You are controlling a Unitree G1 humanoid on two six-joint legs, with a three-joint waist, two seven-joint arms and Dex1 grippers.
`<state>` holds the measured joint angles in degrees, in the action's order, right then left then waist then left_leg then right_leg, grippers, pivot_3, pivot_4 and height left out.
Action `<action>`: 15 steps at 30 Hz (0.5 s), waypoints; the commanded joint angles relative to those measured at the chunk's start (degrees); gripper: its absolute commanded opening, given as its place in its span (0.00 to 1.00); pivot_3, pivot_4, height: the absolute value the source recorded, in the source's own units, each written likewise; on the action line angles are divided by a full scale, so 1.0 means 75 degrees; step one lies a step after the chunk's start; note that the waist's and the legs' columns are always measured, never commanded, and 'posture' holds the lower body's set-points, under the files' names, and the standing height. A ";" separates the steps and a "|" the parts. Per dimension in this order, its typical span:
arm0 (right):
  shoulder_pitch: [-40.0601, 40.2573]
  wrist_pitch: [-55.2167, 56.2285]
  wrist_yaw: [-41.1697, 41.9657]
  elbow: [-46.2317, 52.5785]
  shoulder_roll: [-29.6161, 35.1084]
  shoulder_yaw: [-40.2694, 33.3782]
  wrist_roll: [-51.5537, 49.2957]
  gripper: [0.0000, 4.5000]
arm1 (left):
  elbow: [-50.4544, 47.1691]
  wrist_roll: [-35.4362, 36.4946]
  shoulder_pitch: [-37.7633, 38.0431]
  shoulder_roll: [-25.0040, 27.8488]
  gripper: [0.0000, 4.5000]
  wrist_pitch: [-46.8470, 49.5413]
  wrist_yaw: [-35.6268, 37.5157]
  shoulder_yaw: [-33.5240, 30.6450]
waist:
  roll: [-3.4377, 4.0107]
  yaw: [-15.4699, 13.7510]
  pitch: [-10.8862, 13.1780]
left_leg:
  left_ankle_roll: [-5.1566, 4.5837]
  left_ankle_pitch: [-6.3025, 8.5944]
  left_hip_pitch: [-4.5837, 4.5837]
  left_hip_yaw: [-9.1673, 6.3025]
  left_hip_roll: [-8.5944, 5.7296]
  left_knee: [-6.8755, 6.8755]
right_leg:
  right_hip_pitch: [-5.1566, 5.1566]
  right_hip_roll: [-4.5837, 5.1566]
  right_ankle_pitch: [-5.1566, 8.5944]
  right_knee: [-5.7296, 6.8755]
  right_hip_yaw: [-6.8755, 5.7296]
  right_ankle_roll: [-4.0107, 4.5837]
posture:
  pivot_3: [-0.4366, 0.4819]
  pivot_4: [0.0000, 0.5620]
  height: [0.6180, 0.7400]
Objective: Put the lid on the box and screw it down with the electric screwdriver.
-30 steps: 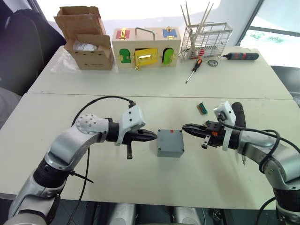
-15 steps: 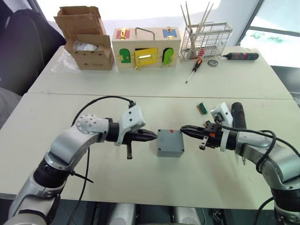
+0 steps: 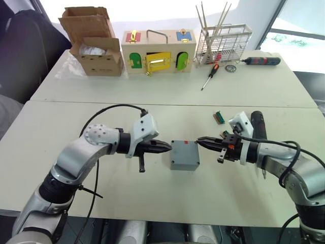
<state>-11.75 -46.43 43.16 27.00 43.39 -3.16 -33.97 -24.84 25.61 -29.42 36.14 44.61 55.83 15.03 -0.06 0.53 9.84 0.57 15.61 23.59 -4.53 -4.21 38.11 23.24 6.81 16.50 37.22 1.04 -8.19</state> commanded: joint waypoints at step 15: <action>-0.0758 -0.0177 0.0023 -0.0342 0.0321 -0.1096 -0.0375 1.00 | -0.0162 0.0000 -0.0028 -0.0091 0.00 -0.0169 -0.0084 0.0018 | 0.0000 -0.0002 0.0000 | 0.0000 0.0000 0.0000 0.0000 0.0000 0.0000 | 0.0000 0.0000 0.0000 0.0000 0.0000 0.0000 | 0.48 0.27 0.92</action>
<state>-15.01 -47.64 44.20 25.23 44.55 -6.38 -35.38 -24.85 25.53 -29.39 35.70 44.45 55.31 15.07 -0.06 0.51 9.84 0.57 15.61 23.59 -4.53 -4.21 38.11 23.23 6.82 16.50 37.21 1.04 -8.19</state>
